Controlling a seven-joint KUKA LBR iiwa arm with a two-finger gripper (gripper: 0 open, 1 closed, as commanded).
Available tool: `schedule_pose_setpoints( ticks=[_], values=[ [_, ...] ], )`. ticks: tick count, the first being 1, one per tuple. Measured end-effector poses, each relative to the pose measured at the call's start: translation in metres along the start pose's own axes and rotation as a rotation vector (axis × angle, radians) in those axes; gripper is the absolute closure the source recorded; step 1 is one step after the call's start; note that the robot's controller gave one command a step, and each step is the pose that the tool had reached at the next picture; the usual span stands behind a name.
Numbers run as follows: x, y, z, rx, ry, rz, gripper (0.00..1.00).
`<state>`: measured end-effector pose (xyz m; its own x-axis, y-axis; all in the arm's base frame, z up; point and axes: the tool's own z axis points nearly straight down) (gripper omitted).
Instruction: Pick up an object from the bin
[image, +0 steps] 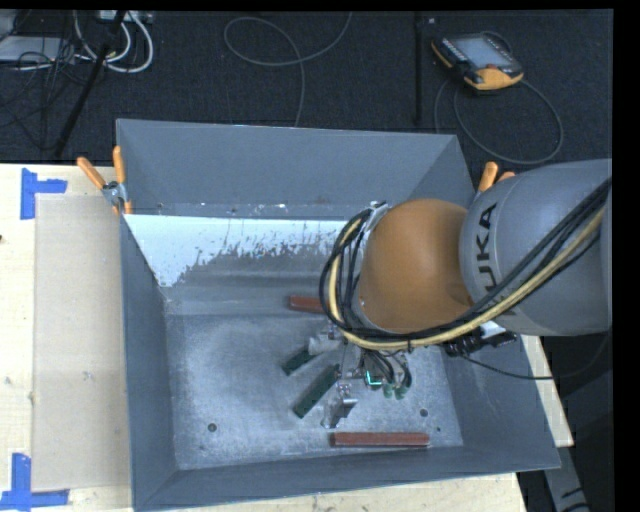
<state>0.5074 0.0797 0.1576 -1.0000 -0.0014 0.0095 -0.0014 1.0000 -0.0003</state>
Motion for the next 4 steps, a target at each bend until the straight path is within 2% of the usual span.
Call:
schedule_pose_setpoints(
  ticks=[1,2,3,4],
  values=[
    [-0.002,0.0,-0.004,-0.001,-0.008,0.003,0.0],
    [-0.044,-0.003,0.007,0.0,-0.012,-0.185,0.0],
    [-0.06,-0.003,0.021,0.0,-0.01,-0.258,0.0],
    [-0.074,-0.002,0.01,0.001,-0.008,-0.359,0.0]
  ],
)
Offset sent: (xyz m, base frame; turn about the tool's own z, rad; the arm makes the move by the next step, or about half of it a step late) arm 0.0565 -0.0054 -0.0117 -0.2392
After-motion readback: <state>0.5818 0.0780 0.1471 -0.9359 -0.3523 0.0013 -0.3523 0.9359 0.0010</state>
